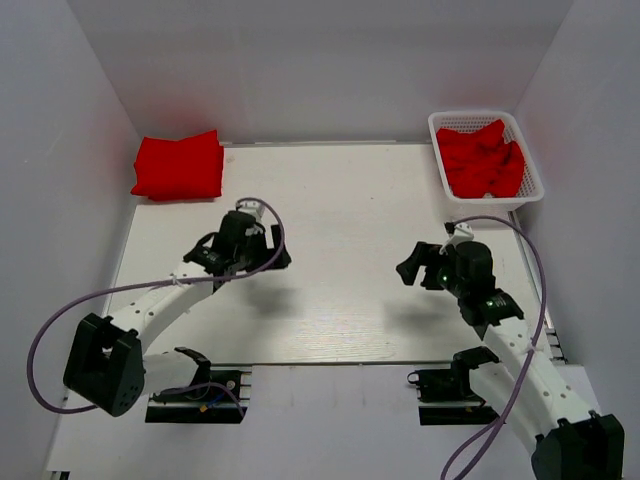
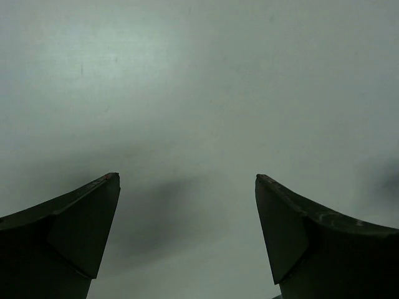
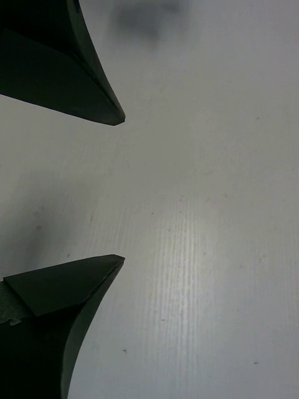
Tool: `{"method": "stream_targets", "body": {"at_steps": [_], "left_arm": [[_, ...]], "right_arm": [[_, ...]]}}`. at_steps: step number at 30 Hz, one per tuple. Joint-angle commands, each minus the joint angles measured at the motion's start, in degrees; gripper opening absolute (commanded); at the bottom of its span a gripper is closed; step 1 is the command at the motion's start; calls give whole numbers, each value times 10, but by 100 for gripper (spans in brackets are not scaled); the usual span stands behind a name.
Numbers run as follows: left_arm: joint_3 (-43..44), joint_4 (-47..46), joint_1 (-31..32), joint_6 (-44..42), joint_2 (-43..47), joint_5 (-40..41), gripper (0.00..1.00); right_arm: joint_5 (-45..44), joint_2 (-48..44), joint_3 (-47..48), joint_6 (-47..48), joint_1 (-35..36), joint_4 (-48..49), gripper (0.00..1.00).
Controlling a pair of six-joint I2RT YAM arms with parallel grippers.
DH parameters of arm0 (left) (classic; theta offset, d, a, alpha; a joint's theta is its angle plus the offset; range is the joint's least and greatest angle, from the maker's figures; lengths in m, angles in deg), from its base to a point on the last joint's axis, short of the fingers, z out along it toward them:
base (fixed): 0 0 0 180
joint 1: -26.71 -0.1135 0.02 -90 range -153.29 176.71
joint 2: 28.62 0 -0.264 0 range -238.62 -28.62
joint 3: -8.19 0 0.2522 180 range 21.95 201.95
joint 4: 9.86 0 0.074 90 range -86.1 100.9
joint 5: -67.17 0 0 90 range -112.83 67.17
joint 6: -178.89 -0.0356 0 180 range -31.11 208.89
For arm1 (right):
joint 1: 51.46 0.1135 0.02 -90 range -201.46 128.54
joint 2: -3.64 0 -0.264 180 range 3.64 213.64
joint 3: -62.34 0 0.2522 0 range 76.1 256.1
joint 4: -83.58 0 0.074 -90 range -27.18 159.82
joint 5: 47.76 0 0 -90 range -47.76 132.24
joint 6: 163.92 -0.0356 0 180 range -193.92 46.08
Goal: Fold and stack the t-shirts
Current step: Put the neatly folded tshirt into the corner of the board with the left arm
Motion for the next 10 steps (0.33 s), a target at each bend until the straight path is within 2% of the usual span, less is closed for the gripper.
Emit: {"method": "stream_targets", "body": {"at_steps": [1, 7, 10], "left_arm": [[-44, 7, 35, 14, 65, 85, 100], [-44, 75, 55, 1, 116, 162, 100], [-52, 75, 62, -8, 134, 154, 100]], "right_arm": [[-9, -50, -39, -24, -2, -6, 90], [7, -100, -85, -36, -2, -1, 90], [9, -101, -80, -30, -1, -2, 90]]}}
